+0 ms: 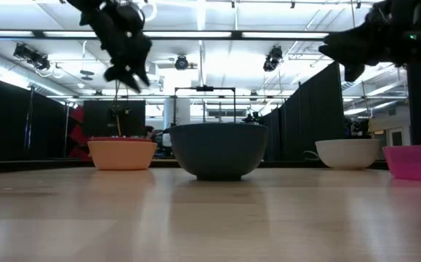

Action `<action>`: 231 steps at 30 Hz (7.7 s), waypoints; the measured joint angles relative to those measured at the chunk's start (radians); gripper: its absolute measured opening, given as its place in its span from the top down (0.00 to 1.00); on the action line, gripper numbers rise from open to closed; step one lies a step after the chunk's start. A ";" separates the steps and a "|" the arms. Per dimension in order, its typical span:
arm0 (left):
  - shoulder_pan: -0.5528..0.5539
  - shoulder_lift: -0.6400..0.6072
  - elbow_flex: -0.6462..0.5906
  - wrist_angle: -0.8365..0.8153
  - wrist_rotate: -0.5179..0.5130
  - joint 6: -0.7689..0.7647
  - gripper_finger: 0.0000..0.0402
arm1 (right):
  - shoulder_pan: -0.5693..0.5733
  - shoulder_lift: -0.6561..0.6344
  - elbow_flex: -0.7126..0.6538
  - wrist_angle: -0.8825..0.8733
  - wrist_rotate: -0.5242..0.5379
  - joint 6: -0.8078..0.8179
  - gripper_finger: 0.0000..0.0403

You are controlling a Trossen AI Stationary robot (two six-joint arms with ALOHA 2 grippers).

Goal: Nest bowls inside each other
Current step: Stack the blue bowl on top of the orange bowl, then move the stacked bowls to the center of the table

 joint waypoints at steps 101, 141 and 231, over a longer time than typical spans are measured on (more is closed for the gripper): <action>-0.528 -0.093 -0.238 0.376 -0.179 -0.072 0.41 | 0.167 1.317 1.004 -0.400 0.568 -0.127 1.00; -0.523 -0.032 -0.238 0.331 -0.637 -0.127 1.00 | 0.196 1.230 1.011 -0.353 0.555 -0.231 0.71; -0.337 -0.127 -0.343 0.054 -0.301 0.140 0.24 | 0.317 1.122 0.943 -0.430 0.565 -0.213 0.61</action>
